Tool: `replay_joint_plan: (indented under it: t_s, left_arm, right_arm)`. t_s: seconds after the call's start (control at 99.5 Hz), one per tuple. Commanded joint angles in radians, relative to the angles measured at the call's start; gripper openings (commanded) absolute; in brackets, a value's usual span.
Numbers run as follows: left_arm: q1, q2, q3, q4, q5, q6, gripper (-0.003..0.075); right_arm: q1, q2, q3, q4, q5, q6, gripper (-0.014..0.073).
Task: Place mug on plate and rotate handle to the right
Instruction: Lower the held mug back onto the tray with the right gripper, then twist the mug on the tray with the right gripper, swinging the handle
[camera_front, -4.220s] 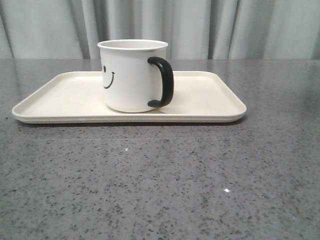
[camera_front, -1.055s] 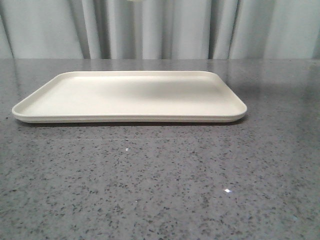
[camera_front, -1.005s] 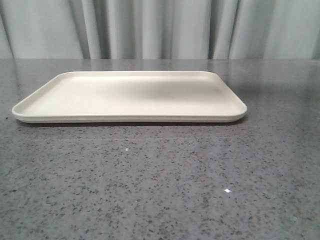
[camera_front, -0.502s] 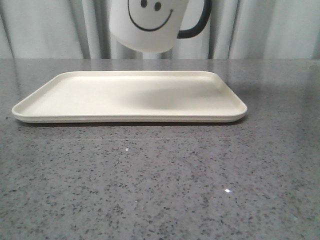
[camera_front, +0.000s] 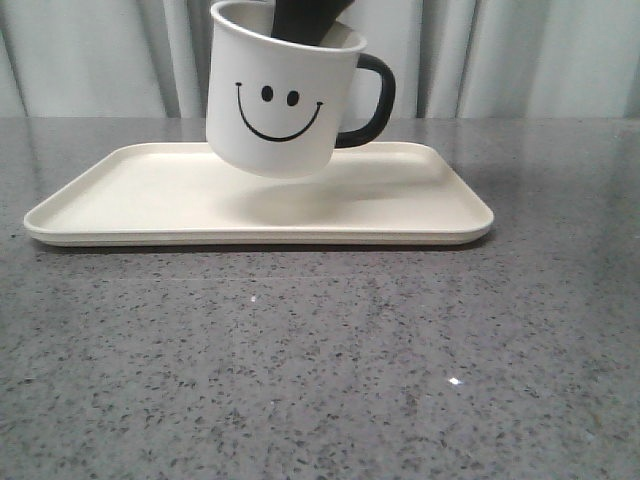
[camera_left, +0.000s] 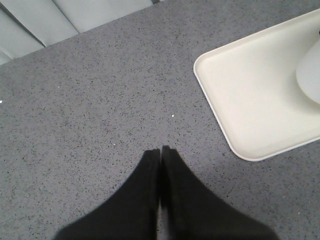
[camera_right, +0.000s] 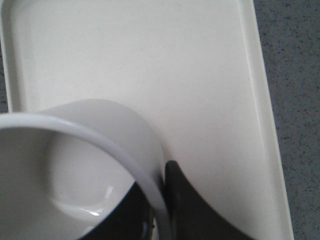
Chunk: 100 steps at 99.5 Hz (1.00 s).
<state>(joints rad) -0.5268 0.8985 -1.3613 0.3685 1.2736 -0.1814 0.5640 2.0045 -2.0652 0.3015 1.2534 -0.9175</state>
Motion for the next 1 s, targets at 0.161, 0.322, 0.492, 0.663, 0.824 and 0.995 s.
replay_joint_plan:
  t_s: [0.161, 0.322, 0.492, 0.663, 0.824, 0.995]
  left_arm:
    - [0.0, -0.004, -0.021, 0.015, -0.013, -0.011, -0.002]
    - [0.0, -0.004, -0.021, 0.015, -0.013, -0.011, -0.002]
    - [0.0, -0.004, -0.021, 0.015, -0.013, -0.011, -0.002]
    - [0.0, -0.004, -0.021, 0.015, -0.013, -0.011, -0.002]
    - [0.0, -0.004, -0.021, 0.015, -0.013, -0.011, -0.002]
    - [0.0, -0.004, -0.021, 0.015, -0.013, -0.011, -0.002]
  right_arm:
    - [0.003, -0.016, -0.032, 0.046, 0.046, -0.013, -0.0118]
    - [0.003, -0.015, -0.032, 0.052, 0.053, -0.013, -0.0118]
    - [0.003, -0.009, -0.032, 0.052, 0.069, -0.013, -0.0118]
    - [0.003, 0.005, -0.032, 0.052, 0.081, -0.013, -0.0118]
    - [0.003, 0.012, -0.032, 0.052, 0.082, -0.013, -0.0118]
    - [0.003, 0.016, -0.032, 0.052, 0.082, -0.013, -0.0118]
